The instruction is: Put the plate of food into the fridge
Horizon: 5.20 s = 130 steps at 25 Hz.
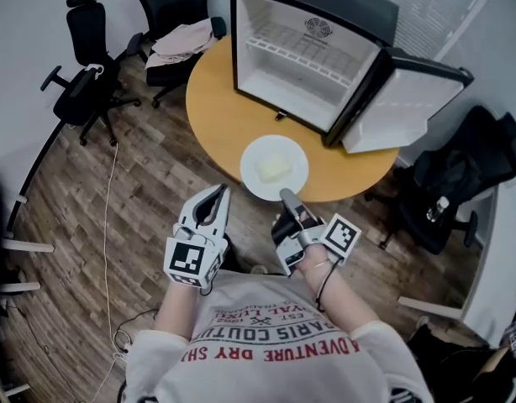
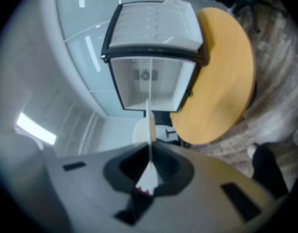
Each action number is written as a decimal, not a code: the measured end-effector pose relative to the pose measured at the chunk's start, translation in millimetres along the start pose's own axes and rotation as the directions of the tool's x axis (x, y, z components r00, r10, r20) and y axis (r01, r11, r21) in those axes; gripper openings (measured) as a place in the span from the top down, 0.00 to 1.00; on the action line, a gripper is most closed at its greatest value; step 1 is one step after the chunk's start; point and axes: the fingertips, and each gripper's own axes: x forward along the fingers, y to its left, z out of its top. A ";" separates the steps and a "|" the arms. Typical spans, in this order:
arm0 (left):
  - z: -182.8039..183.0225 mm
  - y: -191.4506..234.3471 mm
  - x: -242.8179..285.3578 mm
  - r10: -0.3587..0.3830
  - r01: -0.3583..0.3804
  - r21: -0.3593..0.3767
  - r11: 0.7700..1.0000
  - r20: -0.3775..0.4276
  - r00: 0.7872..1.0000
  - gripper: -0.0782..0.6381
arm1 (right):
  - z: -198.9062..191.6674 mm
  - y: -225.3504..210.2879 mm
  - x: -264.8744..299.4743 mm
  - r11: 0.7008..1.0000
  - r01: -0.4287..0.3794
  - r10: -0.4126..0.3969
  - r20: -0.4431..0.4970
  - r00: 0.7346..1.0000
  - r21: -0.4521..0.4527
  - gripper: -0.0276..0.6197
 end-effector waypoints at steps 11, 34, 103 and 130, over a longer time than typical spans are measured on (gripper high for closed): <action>10.0 77.8 106.3 -0.187 0.187 0.040 0.982 -0.003 0.982 0.85 | 30.9 2.1 95.2 0.999 0.021 -0.025 0.158 0.987 0.027 0.90; 28.2 171.0 268.2 -0.554 0.556 0.086 0.827 -0.052 0.831 0.85 | 111.7 28.5 217.8 0.998 -0.012 -0.029 0.561 0.827 0.069 0.90; 14.4 158.9 376.6 -0.525 0.535 0.077 0.842 -0.112 0.843 0.85 | 247.4 32.0 271.4 0.995 0.096 -0.086 0.588 0.804 0.013 0.66; 20.8 146.4 333.6 -0.537 0.542 0.062 0.838 -0.079 0.840 0.85 | 187.9 97.1 232.5 0.127 0.578 -0.009 0.581 0.814 -0.806 0.91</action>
